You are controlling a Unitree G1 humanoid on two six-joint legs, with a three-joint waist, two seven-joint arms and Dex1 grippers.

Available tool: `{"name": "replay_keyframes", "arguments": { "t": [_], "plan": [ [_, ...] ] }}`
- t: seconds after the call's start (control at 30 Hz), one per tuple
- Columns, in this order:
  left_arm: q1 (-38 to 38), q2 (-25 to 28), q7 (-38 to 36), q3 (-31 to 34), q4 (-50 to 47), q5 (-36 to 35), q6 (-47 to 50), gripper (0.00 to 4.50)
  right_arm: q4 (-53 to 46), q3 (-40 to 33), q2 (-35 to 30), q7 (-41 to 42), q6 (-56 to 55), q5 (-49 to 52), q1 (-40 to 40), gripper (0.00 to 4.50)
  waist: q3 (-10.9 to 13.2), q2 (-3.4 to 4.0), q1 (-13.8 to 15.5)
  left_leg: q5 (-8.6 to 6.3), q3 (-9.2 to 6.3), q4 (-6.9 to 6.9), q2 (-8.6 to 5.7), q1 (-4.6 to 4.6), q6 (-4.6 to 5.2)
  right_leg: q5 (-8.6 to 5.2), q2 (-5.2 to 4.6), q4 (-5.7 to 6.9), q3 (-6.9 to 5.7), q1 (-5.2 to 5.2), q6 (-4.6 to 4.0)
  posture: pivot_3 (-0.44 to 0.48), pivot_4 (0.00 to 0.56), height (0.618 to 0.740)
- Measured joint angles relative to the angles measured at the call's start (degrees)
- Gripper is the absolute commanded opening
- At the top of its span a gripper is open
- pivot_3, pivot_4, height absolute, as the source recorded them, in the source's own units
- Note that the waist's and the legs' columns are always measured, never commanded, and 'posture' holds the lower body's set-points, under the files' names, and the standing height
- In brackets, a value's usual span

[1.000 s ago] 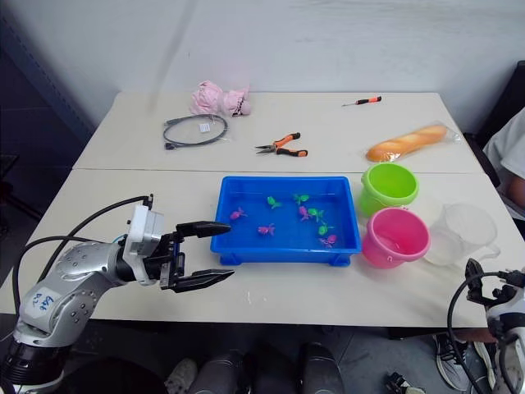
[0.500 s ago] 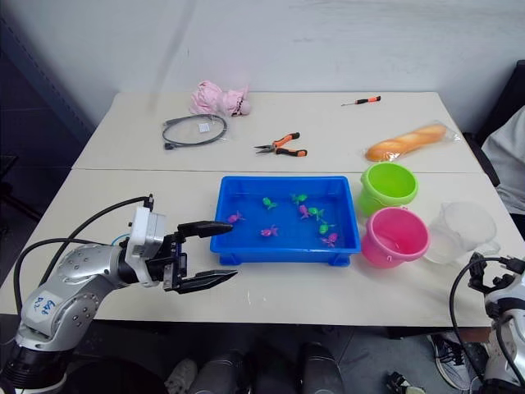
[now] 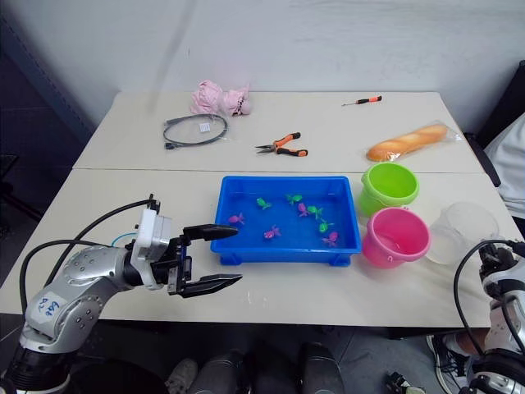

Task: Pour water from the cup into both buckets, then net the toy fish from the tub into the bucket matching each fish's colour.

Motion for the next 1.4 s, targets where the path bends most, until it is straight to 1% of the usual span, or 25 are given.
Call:
{"name": "replay_keyframes", "arguments": {
  "t": [0.03,0.17,0.27,0.4,0.47,0.6,0.73,0.8,0.93,1.13,1.23,1.4],
  "plan": [
    [0.01,-0.07,0.0,0.0,-0.14,0.0,0.0,4.5,-0.08,-0.39,0.01,0.19,-0.19,0.88,-0.14,0.06,0.0,0.0,0.0,0.0,0.0,0.0,0.0,0.0,0.0,0.0,0.0,0.0,0.0,0.0,0.0,0.0,0.15,0.74],
    [-0.06,-1.03,0.63,-0.14,-0.13,-0.05,0.81,4.5,-1.62,-2.57,0.84,-1.23,0.52,4.21,-0.3,0.06,0.0,0.0,0.28,0.01,-0.05,0.01,-0.01,-0.05,0.02,0.01,-0.02,-0.05,-0.03,0.02,0.03,0.0,0.15,0.74],
    [-1.86,-3.17,1.89,-0.19,-0.1,-1.38,2.36,4.5,-7.43,-2.62,1.99,-2.35,2.15,5.85,2.07,0.06,0.03,0.06,0.3,0.01,-0.05,0.01,-0.01,-0.09,0.02,0.03,-0.03,-0.06,-0.03,0.01,0.05,0.0,0.15,0.74],
    [-4.61,-4.49,2.27,-0.04,0.53,-3.07,3.55,4.5,-19.15,-2.57,1.54,-5.73,7.15,7.02,5.59,0.06,0.01,0.18,0.21,0.03,-0.05,0.0,0.0,-0.07,-0.01,0.03,-0.02,-0.03,-0.02,-0.02,0.05,0.0,0.15,0.74],
    [-5.37,-5.43,2.25,-0.05,2.2,-3.26,3.89,4.5,-26.92,-2.0,-0.68,-6.82,10.19,5.98,9.42,0.06,0.01,0.32,0.25,0.02,-0.04,-0.01,-0.01,-0.07,-0.02,0.02,-0.02,-0.04,-0.01,-0.02,0.06,0.0,0.15,0.74],
    [-6.01,-7.82,1.61,-1.76,4.6,-3.15,3.77,4.5,-37.36,-1.9,-6.75,-8.08,12.61,1.08,14.23,0.06,0.02,0.3,0.35,0.02,-0.03,0.0,-0.03,-0.08,-0.02,0.02,0.0,-0.06,-0.01,-0.03,0.07,0.0,0.15,0.74],
    [-7.18,-10.67,-0.1,-5.04,7.3,-1.78,2.31,4.5,-44.9,-1.55,-11.85,-6.11,12.19,-5.54,19.64,0.06,0.04,0.26,0.84,0.02,-0.03,-0.01,-0.02,-0.09,-0.03,0.01,0.05,-0.1,-0.02,-0.03,0.09,0.0,0.15,0.74],
    [-8.6,-11.84,-0.6,-6.17,9.07,-0.97,1.42,4.5,-47.66,-1.28,-12.85,-4.92,11.64,-8.33,21.58,0.06,0.06,0.23,1.17,0.02,-0.03,0.0,-0.03,-0.09,-0.03,0.02,0.05,-0.11,-0.01,-0.03,0.1,0.0,0.15,0.74],
    [-10.28,-13.09,-2.03,-7.41,10.99,0.49,-0.54,4.5,-50.35,0.45,-12.91,-3.92,11.28,-11.97,22.75,0.06,0.06,0.22,1.52,0.02,-0.03,-0.01,-0.04,-0.11,-0.02,0.02,0.05,-0.13,-0.02,-0.03,0.12,0.0,0.15,0.74],
    [-10.3,-14.03,-3.27,-9.14,11.89,2.45,-2.21,4.5,-50.37,3.06,-12.97,-3.38,8.15,-18.96,22.88,0.06,0.06,0.22,1.56,0.02,-0.03,0.0,-0.05,-0.15,-0.01,0.04,0.05,-0.2,-0.03,-0.04,0.14,0.0,0.15,0.74],
    [-10.3,-14.07,-3.28,-9.21,12.3,3.37,-3.04,4.5,-49.24,4.83,-14.65,-3.5,4.25,-24.96,22.96,0.06,0.06,0.22,1.54,0.02,-0.03,0.0,-0.06,-0.15,0.0,0.03,0.05,-0.2,-0.03,-0.04,0.14,0.0,0.15,0.74],
    [-10.12,-14.77,-2.3,-9.21,12.42,4.56,-3.77,4.5,-47.23,5.38,-15.68,-3.56,-1.86,-31.03,22.86,0.06,0.09,0.18,1.54,0.03,-0.03,0.0,-0.06,-0.14,0.0,0.04,0.05,-0.2,-0.04,-0.03,0.15,0.0,0.15,0.74]
  ]
}}
